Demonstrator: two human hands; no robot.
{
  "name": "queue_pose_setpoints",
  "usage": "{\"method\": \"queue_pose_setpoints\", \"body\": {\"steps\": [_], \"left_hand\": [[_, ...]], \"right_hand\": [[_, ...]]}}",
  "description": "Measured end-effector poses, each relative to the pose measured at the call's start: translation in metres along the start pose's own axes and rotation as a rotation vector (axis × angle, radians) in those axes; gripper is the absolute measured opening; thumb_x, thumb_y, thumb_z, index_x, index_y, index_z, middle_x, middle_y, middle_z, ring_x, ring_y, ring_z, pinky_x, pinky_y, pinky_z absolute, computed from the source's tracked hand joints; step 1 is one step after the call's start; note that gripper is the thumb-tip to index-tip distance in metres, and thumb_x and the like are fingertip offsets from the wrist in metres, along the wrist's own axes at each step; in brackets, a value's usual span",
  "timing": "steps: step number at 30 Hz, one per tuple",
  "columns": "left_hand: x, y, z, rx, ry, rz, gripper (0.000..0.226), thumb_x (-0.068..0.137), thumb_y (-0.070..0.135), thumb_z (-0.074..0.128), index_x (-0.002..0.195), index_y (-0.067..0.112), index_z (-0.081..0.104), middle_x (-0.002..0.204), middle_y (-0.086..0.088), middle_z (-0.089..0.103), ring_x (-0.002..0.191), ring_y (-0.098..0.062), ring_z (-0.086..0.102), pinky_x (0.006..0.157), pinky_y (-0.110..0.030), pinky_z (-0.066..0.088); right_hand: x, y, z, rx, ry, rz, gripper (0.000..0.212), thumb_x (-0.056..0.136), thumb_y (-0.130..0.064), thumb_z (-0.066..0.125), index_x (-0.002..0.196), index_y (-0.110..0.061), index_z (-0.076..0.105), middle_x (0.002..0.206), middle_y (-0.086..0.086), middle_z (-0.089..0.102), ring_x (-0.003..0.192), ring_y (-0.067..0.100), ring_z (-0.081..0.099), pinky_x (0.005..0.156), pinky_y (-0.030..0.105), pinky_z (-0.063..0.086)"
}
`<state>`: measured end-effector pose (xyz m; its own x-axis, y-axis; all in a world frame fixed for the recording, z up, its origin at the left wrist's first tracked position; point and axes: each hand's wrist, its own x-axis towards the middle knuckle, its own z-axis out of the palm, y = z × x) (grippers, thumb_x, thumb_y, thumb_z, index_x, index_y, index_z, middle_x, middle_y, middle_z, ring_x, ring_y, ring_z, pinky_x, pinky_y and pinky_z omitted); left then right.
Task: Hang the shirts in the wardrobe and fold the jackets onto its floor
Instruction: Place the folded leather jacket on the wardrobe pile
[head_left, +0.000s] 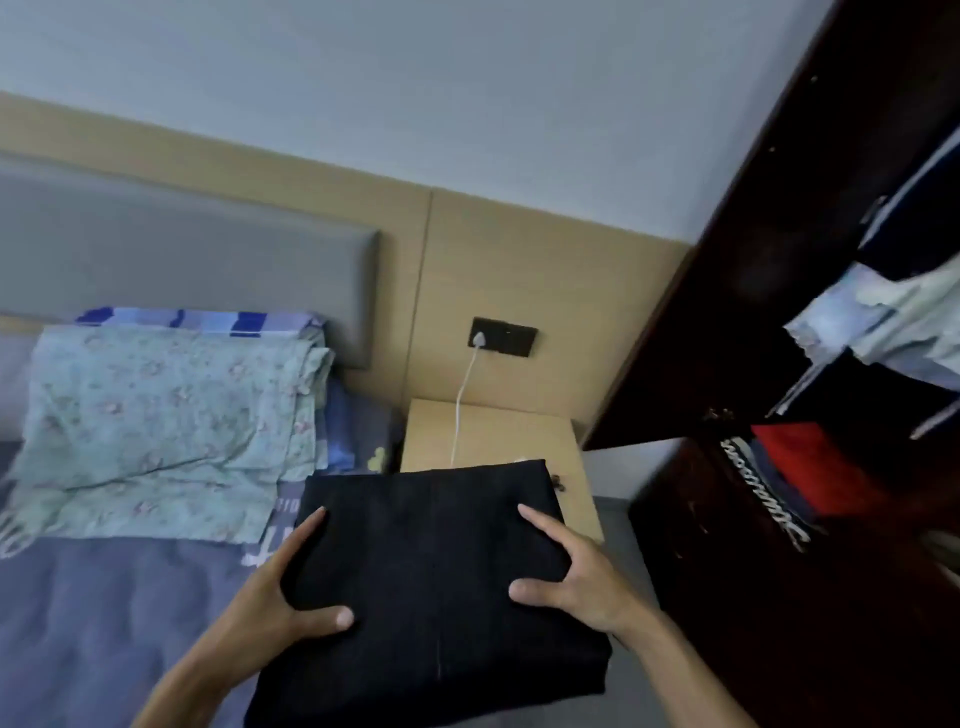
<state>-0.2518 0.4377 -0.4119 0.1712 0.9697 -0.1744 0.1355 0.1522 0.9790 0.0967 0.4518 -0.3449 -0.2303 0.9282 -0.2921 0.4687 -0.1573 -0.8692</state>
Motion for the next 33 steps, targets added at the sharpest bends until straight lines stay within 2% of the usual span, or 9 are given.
{"method": "queue_pose_setpoints", "body": {"steps": [4, 7, 12, 14, 18, 21, 24, 28, 33], "left_hand": [[0.090, 0.048, 0.084, 0.120, -0.207, 0.041, 0.131, 0.022, 0.063, 0.094, 0.138, 0.046, 0.035, 0.127, 0.019, 0.057, 0.105, 0.012, 0.060, 0.081, -0.005, 0.046], [0.167, 0.082, 0.167, 0.201, -0.380, 0.063, 0.137, 0.024, 0.061, 0.095, 0.143, 0.043, 0.029, 0.133, 0.014, 0.053, 0.112, 0.004, 0.058, 0.085, -0.005, 0.044], [0.282, 0.118, 0.296, 0.196, -0.550, 0.088, 0.132, 0.044, 0.035, 0.100, 0.151, 0.042, 0.023, 0.134, 0.016, 0.052, 0.113, -0.001, 0.059, 0.084, -0.013, 0.049], [0.320, 0.131, 0.337, 0.201, -0.599, 0.101, 0.134, 0.040, 0.043, 0.099, 0.149, 0.046, 0.022, 0.134, 0.017, 0.052, 0.115, -0.001, 0.059, 0.089, -0.018, 0.048], [0.400, 0.152, 0.410, 0.272, -0.671, 0.174, 0.140, 0.033, 0.056, 0.096, 0.149, 0.050, 0.018, 0.130, 0.026, 0.052, 0.113, 0.010, 0.056, 0.102, -0.023, 0.044], [0.468, 0.167, 0.465, 0.339, -0.751, 0.239, 0.142, 0.032, 0.055, 0.096, 0.149, 0.053, 0.016, 0.133, 0.027, 0.049, 0.119, 0.010, 0.052, 0.105, -0.022, 0.040], [0.541, 0.176, 0.522, 0.381, -0.867, 0.279, 0.136, 0.036, 0.050, 0.097, 0.143, 0.061, 0.013, 0.129, 0.033, 0.045, 0.114, 0.017, 0.050, 0.106, -0.023, 0.040], [0.634, 0.158, 0.623, 0.411, -0.882, 0.357, 0.129, 0.036, 0.057, 0.095, 0.137, 0.072, 0.016, 0.134, 0.009, 0.053, 0.121, -0.010, 0.055, 0.109, -0.039, 0.043], [0.701, 0.122, 0.732, 0.427, -0.934, 0.480, 0.127, 0.036, 0.058, 0.093, 0.134, 0.076, 0.014, 0.144, 0.002, 0.047, 0.130, -0.018, 0.049, 0.111, -0.044, 0.040]], "right_hand": [[-0.028, 0.040, -0.089, 0.085, 0.187, 0.070, 0.096, 0.053, -0.051, 0.093, 0.137, -0.050, 0.046, 0.138, -0.022, 0.052, 0.123, -0.004, 0.053, 0.105, 0.025, 0.046], [-0.039, 0.074, -0.163, 0.127, 0.350, 0.102, 0.093, 0.052, -0.051, 0.094, 0.133, -0.053, 0.049, 0.138, -0.021, 0.053, 0.123, -0.005, 0.053, 0.105, 0.026, 0.045], [-0.029, 0.127, -0.281, 0.124, 0.542, 0.130, 0.091, 0.051, -0.048, 0.093, 0.131, -0.056, 0.048, 0.138, -0.021, 0.053, 0.125, -0.007, 0.050, 0.110, 0.027, 0.041], [-0.021, 0.143, -0.317, 0.124, 0.603, 0.136, 0.094, 0.050, -0.051, 0.092, 0.132, -0.058, 0.046, 0.139, -0.019, 0.053, 0.127, -0.004, 0.049, 0.111, 0.033, 0.041], [0.002, 0.169, -0.371, 0.164, 0.733, 0.182, 0.097, 0.048, -0.054, 0.092, 0.131, -0.063, 0.043, 0.139, -0.019, 0.054, 0.128, -0.003, 0.049, 0.110, 0.035, 0.042], [0.029, 0.190, -0.410, 0.186, 0.843, 0.237, 0.101, 0.044, -0.059, 0.092, 0.129, -0.070, 0.038, 0.142, -0.019, 0.051, 0.132, 0.000, 0.046, 0.112, 0.038, 0.041], [0.065, 0.215, -0.446, 0.173, 0.949, 0.298, 0.106, 0.041, -0.063, 0.091, 0.129, -0.073, 0.033, 0.146, -0.018, 0.046, 0.135, 0.002, 0.043, 0.112, 0.039, 0.040], [0.124, 0.270, -0.487, 0.100, 1.129, 0.344, 0.116, 0.046, -0.066, 0.087, 0.142, -0.063, 0.021, 0.154, -0.011, 0.033, 0.146, 0.013, 0.025, 0.118, 0.042, 0.031], [0.169, 0.337, -0.540, -0.011, 1.274, 0.503, 0.115, 0.059, -0.064, 0.082, 0.148, -0.057, 0.009, 0.162, 0.006, 0.020, 0.150, 0.024, 0.010, 0.118, 0.048, 0.026]]}}
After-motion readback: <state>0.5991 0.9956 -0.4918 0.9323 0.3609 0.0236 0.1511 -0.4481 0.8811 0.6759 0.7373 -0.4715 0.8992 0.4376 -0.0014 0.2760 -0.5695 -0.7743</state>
